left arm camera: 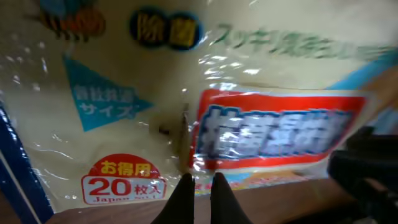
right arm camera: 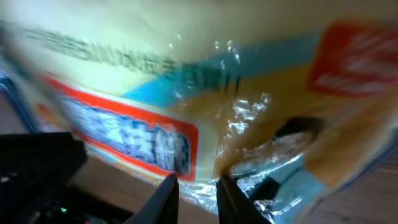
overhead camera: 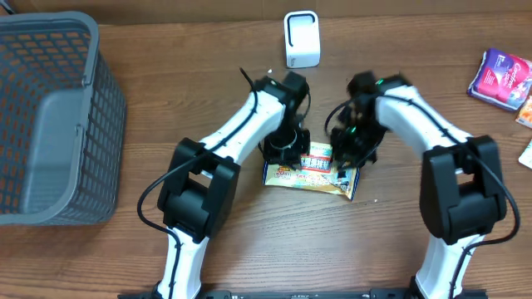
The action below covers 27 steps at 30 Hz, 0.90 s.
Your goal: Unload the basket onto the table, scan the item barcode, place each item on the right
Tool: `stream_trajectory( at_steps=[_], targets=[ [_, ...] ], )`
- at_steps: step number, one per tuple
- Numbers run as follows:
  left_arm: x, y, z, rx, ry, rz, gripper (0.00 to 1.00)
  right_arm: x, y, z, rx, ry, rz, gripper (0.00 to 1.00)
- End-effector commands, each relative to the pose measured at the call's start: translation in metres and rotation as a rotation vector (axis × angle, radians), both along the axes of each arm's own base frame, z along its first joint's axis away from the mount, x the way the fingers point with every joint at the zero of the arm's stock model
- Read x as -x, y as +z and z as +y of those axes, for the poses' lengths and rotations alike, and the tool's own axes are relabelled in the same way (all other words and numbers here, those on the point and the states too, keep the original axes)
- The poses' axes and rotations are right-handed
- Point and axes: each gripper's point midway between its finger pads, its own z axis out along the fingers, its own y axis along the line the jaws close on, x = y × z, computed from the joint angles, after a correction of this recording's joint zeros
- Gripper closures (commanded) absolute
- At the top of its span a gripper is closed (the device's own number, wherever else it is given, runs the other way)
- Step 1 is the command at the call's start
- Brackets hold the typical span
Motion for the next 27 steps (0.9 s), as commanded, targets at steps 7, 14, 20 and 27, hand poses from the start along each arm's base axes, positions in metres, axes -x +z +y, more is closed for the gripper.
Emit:
stream_trajectory(
  at_steps=[7, 14, 20, 27],
  targets=[
    [-0.003, -0.024, 0.110, -0.378, 0.177, 0.007, 0.96, 0.012, -0.029, -0.063, 0.266, -0.131, 0.053, 0.79],
    [-0.038, 0.032, 0.124, -0.331, 0.263, -0.072, 0.96, -0.034, 0.018, -0.086, 0.289, -0.177, -0.042, 0.68],
    [-0.051, 0.067, 0.113, -0.246, 0.284, -0.154, 0.49, -0.089, 0.053, -0.079, 0.238, -0.194, -0.246, 0.00],
    [-0.070, 0.060, 0.099, -0.168, 0.254, -0.223, 0.00, -0.121, 0.056, -0.074, 0.208, -0.216, -0.375, 0.00]
  ],
)
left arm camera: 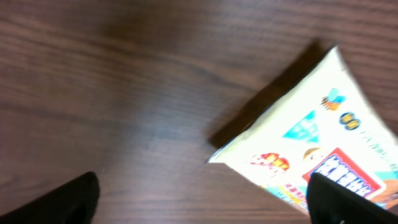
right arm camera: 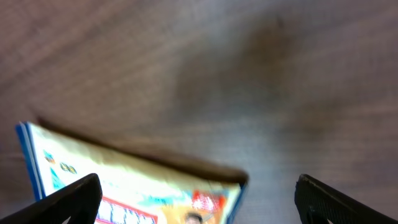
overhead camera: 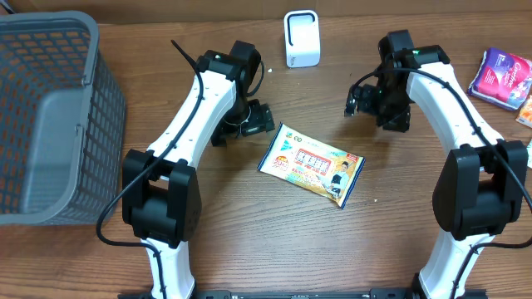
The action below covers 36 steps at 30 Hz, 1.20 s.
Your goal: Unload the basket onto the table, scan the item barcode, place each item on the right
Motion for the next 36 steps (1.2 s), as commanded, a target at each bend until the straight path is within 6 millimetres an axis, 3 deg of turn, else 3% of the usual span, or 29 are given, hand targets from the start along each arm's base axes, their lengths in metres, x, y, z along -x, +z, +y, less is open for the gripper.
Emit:
stream_trajectory(
  at_steps=[1, 6, 12, 14, 18, 23, 24, 25, 31, 36],
  targets=[
    [-0.012, 0.001, -0.018, 0.083, -0.067, -0.058, 0.00, -0.011, 0.010, -0.001, 0.006, -0.002, -0.052, 0.00],
    [-0.028, -0.022, -0.045, 0.218, -0.140, -0.094, 0.00, -0.011, 0.010, -0.001, 0.009, -0.002, -0.052, 0.00],
    [-0.022, -0.059, -0.064, 0.322, -0.228, -0.014, 0.03, -0.011, 0.010, -0.001, 0.009, -0.002, -0.053, 0.00],
    [-0.016, -0.074, -0.071, 0.367, -0.306, 0.016, 0.15, -0.011, 0.010, -0.001, 0.009, -0.002, -0.054, 0.00],
    [-0.003, -0.084, -0.086, 0.439, -0.322, 0.076, 0.27, -0.012, 0.010, -0.001, 0.008, -0.002, -0.055, 0.00],
    [0.016, -0.102, -0.093, 0.437, -0.330, 0.163, 0.71, -0.012, 0.010, -0.001, 0.008, -0.002, -0.055, 0.00],
    [0.017, -0.104, -0.093, 0.432, -0.331, 0.170, 0.86, -0.012, 0.010, -0.001, 0.008, -0.002, -0.055, 0.00],
    [0.017, -0.105, -0.092, 0.429, -0.331, 0.168, 0.96, -0.012, 0.010, -0.001, 0.008, -0.002, -0.055, 0.00],
    [-0.015, -0.116, -0.053, 0.292, -0.027, 0.142, 0.96, -0.013, 0.010, -0.001, 0.007, -0.003, -0.061, 0.00],
    [-0.048, -0.114, -0.009, 0.332, 0.232, 0.116, 0.96, -0.022, 0.014, 0.010, -0.055, 0.001, -0.096, 0.00]
  ],
)
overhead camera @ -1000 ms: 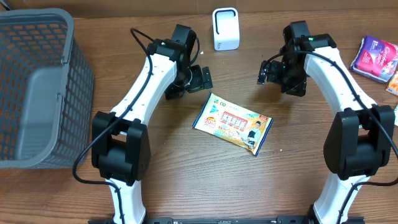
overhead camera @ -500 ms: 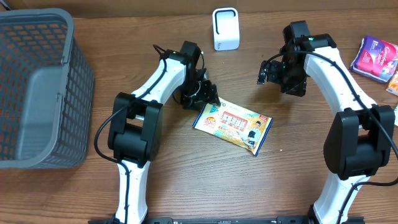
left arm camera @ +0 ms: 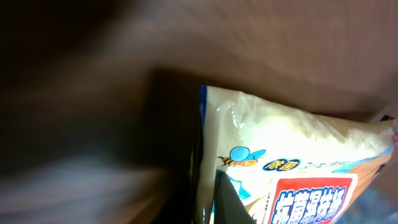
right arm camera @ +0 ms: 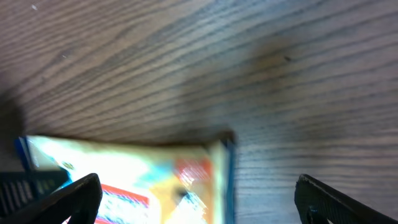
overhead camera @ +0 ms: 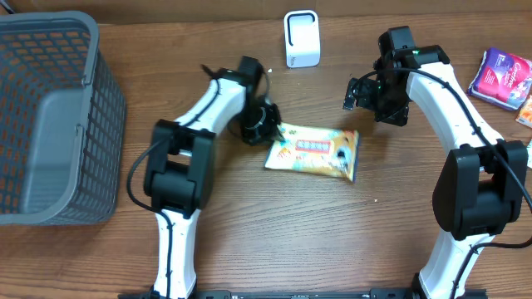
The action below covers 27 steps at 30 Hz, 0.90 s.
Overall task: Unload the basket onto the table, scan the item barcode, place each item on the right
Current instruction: 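Grasp the wipes bag with both grippers and tilt it upright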
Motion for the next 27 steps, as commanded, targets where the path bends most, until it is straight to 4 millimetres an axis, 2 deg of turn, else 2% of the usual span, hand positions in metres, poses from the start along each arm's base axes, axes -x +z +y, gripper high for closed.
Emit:
stream_trajectory(
  at_steps=[1, 2, 4, 5, 6, 7, 9, 11, 13, 16, 18, 19, 20, 21, 24, 27],
  targets=[
    [-0.025, -0.024, 0.061, -0.079, 0.222, 0.053, 0.96, -0.008, 0.013, 0.012, -0.061, 0.010, -0.042, 0.00],
    [-0.027, -0.020, 0.063, -0.034, 0.214, 0.049, 0.96, -0.010, 0.014, 0.016, -0.079, 0.029, -0.054, 0.00],
    [-0.030, -0.013, 0.064, 0.049, 0.193, 0.037, 0.83, -0.014, 0.015, 0.024, -0.092, 0.106, -0.094, 0.00],
    [-0.032, -0.007, 0.063, 0.108, 0.170, 0.021, 0.56, -0.018, 0.017, 0.029, -0.086, 0.197, -0.137, 0.00],
    [-0.033, -0.002, 0.061, 0.148, 0.148, 0.006, 0.36, -0.020, 0.017, 0.033, -0.078, 0.247, -0.161, 0.00],
    [-0.032, 0.000, 0.063, 0.173, 0.134, 0.003, 0.31, -0.024, 0.019, 0.042, -0.062, 0.360, -0.215, 0.00],
    [-0.027, 0.000, 0.066, 0.162, 0.125, 0.021, 0.34, -0.024, 0.021, 0.054, -0.040, 0.487, -0.263, 0.00],
    [-0.024, 0.001, 0.066, 0.157, 0.127, 0.037, 0.39, -0.022, 0.022, 0.067, -0.046, 0.502, -0.269, 0.00],
    [-0.025, 0.005, 0.066, 0.158, 0.120, 0.029, 0.41, -0.019, 0.022, 0.079, -0.076, 0.407, -0.237, 0.00],
    [-0.034, 0.024, 0.068, 0.142, 0.097, -0.032, 0.41, -0.014, 0.023, 0.098, -0.133, 0.211, -0.173, 0.00],
    [-0.035, 0.033, 0.075, 0.077, 0.103, -0.058, 0.41, -0.014, 0.024, 0.105, -0.148, 0.173, -0.169, 0.00],
    [-0.033, 0.035, 0.080, 0.022, 0.118, -0.053, 0.48, -0.015, 0.025, 0.108, -0.157, 0.149, -0.170, 0.00],
    [-0.025, 0.032, 0.087, -0.058, 0.146, -0.014, 0.63, -0.019, 0.026, 0.108, -0.174, 0.093, -0.167, 0.00],
    [-0.015, 0.024, 0.088, -0.124, 0.143, 0.028, 0.67, -0.022, 0.027, 0.107, -0.187, 0.042, -0.160, 0.00],
    [-0.008, 0.011, 0.082, -0.180, 0.118, 0.024, 0.62, -0.022, 0.027, 0.102, -0.187, 0.017, -0.150, 0.00],
    [-0.007, 0.002, 0.057, -0.138, 0.079, -0.010, 0.69, -0.016, 0.024, 0.098, -0.176, 0.017, -0.123, 0.00]
  ],
)
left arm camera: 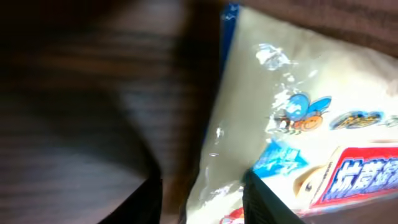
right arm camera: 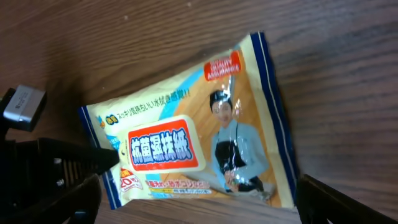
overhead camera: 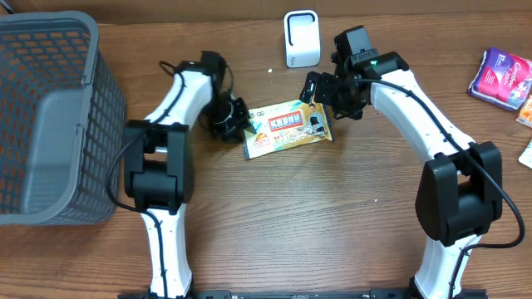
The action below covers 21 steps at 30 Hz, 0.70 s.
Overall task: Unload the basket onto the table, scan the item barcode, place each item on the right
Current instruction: 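Grasp the wipes bag with both grippers and tilt it upright, then lift the wipes bag with right gripper toward the white scanner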
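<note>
The wet-wipes packet (overhead camera: 287,129), cream and orange with a red label, sits printed side up in front of the white scanner (overhead camera: 301,37). In the overhead view my left gripper (overhead camera: 237,124) is at its left end. One finger (left arm camera: 264,202) lies over the printed face and the other (left arm camera: 146,202) on the far side of the edge, shut on that end (left arm camera: 249,124). My right gripper (overhead camera: 322,90) hovers over the packet's right end, jaws wide open and empty (right arm camera: 199,208). The packet (right arm camera: 193,149) fills the right wrist view. No barcode shows.
A grey mesh basket (overhead camera: 50,116) takes up the left of the wooden table (overhead camera: 332,232). Pink and other packets (overhead camera: 501,76) lie at the right edge. The scanner stands at the back centre.
The packet has moved up and left from the table's middle toward the scanner and turned a little, with my left gripper at its left end. My right gripper has come left over its right end.
Both grippers were first down on the packet at mid-table. Then both stood apart and open, with the packet lying alone at a slant. Then my left gripper was closed on its left edge. Now the packet sits nearer the scanner between both grippers.
</note>
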Tool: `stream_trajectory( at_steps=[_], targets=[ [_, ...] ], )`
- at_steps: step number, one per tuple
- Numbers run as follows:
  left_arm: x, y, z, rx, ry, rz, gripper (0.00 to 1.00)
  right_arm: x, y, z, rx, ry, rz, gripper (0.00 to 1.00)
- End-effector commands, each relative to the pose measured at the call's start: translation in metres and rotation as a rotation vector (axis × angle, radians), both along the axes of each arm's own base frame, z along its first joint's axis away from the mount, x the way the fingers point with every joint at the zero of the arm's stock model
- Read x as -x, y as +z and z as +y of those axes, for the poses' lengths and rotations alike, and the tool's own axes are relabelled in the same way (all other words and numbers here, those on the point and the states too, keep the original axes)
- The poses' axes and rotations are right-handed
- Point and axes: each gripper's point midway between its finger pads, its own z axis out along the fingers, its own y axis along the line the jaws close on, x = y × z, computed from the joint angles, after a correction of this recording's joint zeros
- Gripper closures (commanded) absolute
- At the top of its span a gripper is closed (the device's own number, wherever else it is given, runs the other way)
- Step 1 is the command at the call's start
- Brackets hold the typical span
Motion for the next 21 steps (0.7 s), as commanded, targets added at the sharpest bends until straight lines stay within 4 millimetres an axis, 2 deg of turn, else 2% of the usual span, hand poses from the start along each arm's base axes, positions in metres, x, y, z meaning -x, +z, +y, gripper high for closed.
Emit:
stream_trajectory(
  at_steps=[1, 3, 4, 6, 9, 10, 14, 18, 21],
  targets=[
    [0.006, -0.002, -0.022, -0.015, -0.041, -0.038, 0.69, 0.000, 0.007, -0.003, -0.012, -0.034, 0.013, 0.00],
    [0.011, -0.003, -0.035, -0.008, -0.053, -0.034, 0.81, 0.005, 0.005, -0.005, 0.004, -0.003, 0.022, 0.00],
    [0.018, -0.002, -0.044, 0.003, -0.060, -0.010, 0.96, 0.009, 0.003, -0.006, 0.014, 0.017, 0.029, 0.00],
    [0.041, 0.008, -0.073, 0.105, -0.091, 0.069, 0.96, 0.013, 0.002, -0.012, 0.023, 0.014, 0.053, 0.00],
    [0.064, 0.020, -0.100, 0.201, -0.123, 0.146, 0.96, 0.015, 0.000, -0.021, 0.029, -0.005, 0.078, 0.00],
    [0.078, 0.025, -0.115, 0.227, -0.155, 0.179, 0.96, 0.015, -0.001, -0.028, 0.030, -0.024, 0.089, 0.00],
    [0.105, 0.026, -0.141, 0.206, -0.255, 0.197, 0.96, 0.011, -0.002, -0.051, 0.031, -0.079, 0.107, 0.00],
    [0.097, 0.031, -0.133, 0.112, -0.270, 0.165, 0.96, 0.003, -0.001, -0.067, 0.026, -0.117, 0.096, 0.00],
    [0.071, 0.050, -0.106, -0.004, -0.257, 0.096, 0.96, -0.005, 0.002, -0.066, 0.014, -0.119, 0.062, 0.00]
  ],
)
